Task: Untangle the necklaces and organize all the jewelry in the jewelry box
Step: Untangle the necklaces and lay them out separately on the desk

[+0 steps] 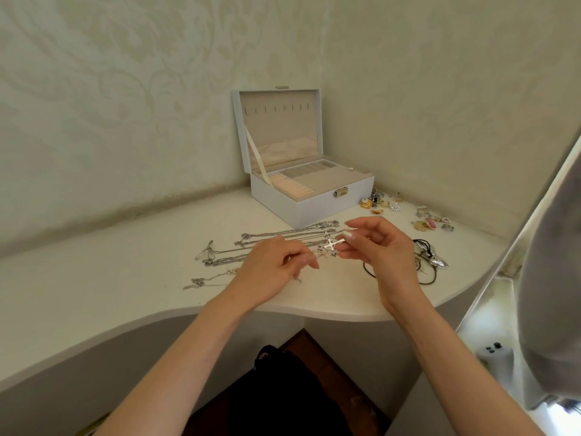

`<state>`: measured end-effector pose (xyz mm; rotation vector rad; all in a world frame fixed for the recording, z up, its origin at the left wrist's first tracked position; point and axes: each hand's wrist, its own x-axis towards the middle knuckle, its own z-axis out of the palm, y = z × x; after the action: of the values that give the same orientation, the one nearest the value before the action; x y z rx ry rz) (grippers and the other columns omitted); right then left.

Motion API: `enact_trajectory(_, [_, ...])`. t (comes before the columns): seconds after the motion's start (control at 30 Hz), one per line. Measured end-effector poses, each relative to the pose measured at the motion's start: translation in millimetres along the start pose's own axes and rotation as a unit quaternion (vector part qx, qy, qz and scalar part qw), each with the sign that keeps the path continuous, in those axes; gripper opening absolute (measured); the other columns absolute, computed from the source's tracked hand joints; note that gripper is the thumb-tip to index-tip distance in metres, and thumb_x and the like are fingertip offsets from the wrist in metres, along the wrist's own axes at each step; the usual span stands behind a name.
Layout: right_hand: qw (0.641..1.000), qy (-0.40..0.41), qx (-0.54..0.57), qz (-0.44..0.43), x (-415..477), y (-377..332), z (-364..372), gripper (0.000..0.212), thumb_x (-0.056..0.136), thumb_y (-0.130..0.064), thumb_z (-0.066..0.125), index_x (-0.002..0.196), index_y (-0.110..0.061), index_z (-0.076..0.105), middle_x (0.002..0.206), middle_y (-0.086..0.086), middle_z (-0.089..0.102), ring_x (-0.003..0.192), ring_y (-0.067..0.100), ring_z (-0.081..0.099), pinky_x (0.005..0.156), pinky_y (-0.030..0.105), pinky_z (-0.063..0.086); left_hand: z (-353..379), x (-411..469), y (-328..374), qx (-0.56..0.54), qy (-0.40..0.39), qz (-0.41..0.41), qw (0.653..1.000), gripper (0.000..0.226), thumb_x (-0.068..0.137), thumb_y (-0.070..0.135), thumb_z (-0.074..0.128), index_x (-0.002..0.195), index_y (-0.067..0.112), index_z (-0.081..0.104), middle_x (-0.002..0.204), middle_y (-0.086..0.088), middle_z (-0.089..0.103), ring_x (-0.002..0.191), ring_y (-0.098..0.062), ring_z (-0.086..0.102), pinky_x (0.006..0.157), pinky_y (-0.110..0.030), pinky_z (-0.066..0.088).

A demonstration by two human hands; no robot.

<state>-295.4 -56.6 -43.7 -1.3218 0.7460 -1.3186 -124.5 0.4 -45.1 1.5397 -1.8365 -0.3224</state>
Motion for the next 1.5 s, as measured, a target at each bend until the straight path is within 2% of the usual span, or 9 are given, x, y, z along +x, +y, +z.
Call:
enact_trajectory(0.1, [0.999,0.019,-0.035,-0.005,2,-1,-1,0.017,0.083,0.009,0.061,0.088,-0.007,0.065,0.070,0.013,0.067,0.059,0.018,0.068,0.060,0.025,0.057,-14,-6,-6,0.002,0.024,-0.010,1.000,0.025,0.094,0.022,0.051,0.075,0.026,0.067,0.061,0.011,0.056,0.073,0.000,0.051,0.064,-0.008,0.030])
enact_trajectory(0.43, [0.970,0.093,-0.224,0.000,13,10,-17,0.018,0.087,0.003,0.059,0.088,-0.015,0.062,0.070,0.007,0.063,0.051,0.005,0.061,0.058,0.025,0.050,-56,-41,-48,-0.037,0.105,-0.086,0.990,0.025,0.092,0.032,0.052,0.069,0.029,0.063,0.070,0.000,0.059,0.065,-0.007,0.048,0.066,-0.027,0.036])
enact_trajectory(0.53, [0.959,0.099,-0.266,0.000,15,13,-16,0.018,0.088,0.000,0.059,0.089,-0.017,0.062,0.071,0.005,0.062,0.059,0.008,0.060,0.060,0.024,0.046,-65,-56,-61,-0.034,0.124,-0.113,0.985,0.031,0.093,0.019,0.054,0.065,0.025,0.062,0.064,0.011,0.058,0.063,-0.006,0.047,0.065,-0.021,0.033])
enact_trajectory(0.67, [0.933,0.093,-0.347,0.001,16,20,-12,0.023,0.086,0.002,0.055,0.086,-0.020,0.061,0.074,0.006,0.063,0.079,0.018,0.063,0.070,0.031,0.046,-75,-72,-74,-0.048,0.135,-0.138,0.980,0.031,0.092,0.023,0.055,0.061,0.025,0.061,0.061,0.006,0.055,0.059,-0.006,0.044,0.057,-0.011,0.031])
enact_trajectory(0.77, [0.916,0.091,-0.390,0.003,16,22,-9,0.023,0.084,0.003,0.052,0.087,-0.018,0.063,0.077,0.007,0.064,0.081,0.022,0.062,0.069,0.033,0.044,-82,-82,-81,-0.041,0.138,-0.162,0.976,0.025,0.086,0.035,0.053,0.063,0.028,0.061,0.064,-0.011,0.052,0.059,-0.011,0.041,0.060,-0.022,0.029])
enact_trajectory(0.87, [0.899,0.069,-0.433,0.016,16,22,-7,0.024,0.085,0.003,0.050,0.087,-0.017,0.063,0.077,0.004,0.063,0.078,0.020,0.058,0.060,0.028,0.038,-87,-87,-88,0.005,0.161,-0.189,0.969,0.025,0.089,0.032,0.057,0.065,0.030,0.063,0.067,-0.006,0.059,0.067,-0.024,0.050,0.065,-0.031,0.032])
enact_trajectory(1.07, [0.872,0.009,-0.488,0.042,19,18,-5,0.025,0.087,0.000,0.049,0.086,-0.019,0.066,0.081,0.007,0.065,0.078,0.020,0.059,0.060,0.027,0.039,-96,-91,-97,0.054,0.185,-0.237,0.952,0.018,0.087,0.022,0.061,0.073,0.031,0.068,0.085,0.011,0.067,0.069,-0.016,0.048,0.067,-0.034,0.036])
enact_trajectory(1.3, [0.856,-0.018,-0.515,0.026,19,12,-3,0.018,0.087,-0.007,0.052,0.087,-0.019,0.066,0.069,-0.006,0.055,0.062,0.009,0.051,0.054,0.019,0.037,-93,-89,-95,0.107,0.165,-0.279,0.940,0.018,0.085,0.018,0.059,0.072,0.030,0.063,0.081,0.009,0.063,0.069,-0.011,0.048,0.064,-0.031,0.034])
enact_trajectory(1.5, [0.840,-0.032,-0.541,0.010,13,15,0,0.009,0.087,-0.015,0.057,0.085,-0.015,0.066,0.070,-0.007,0.056,0.065,0.011,0.053,0.060,0.028,0.041,-90,-83,-95,0.182,0.146,-0.311,0.921,0.016,0.085,0.016,0.052,0.071,0.024,0.053,0.080,0.005,0.053,0.079,-0.022,0.051,0.069,-0.032,0.035])
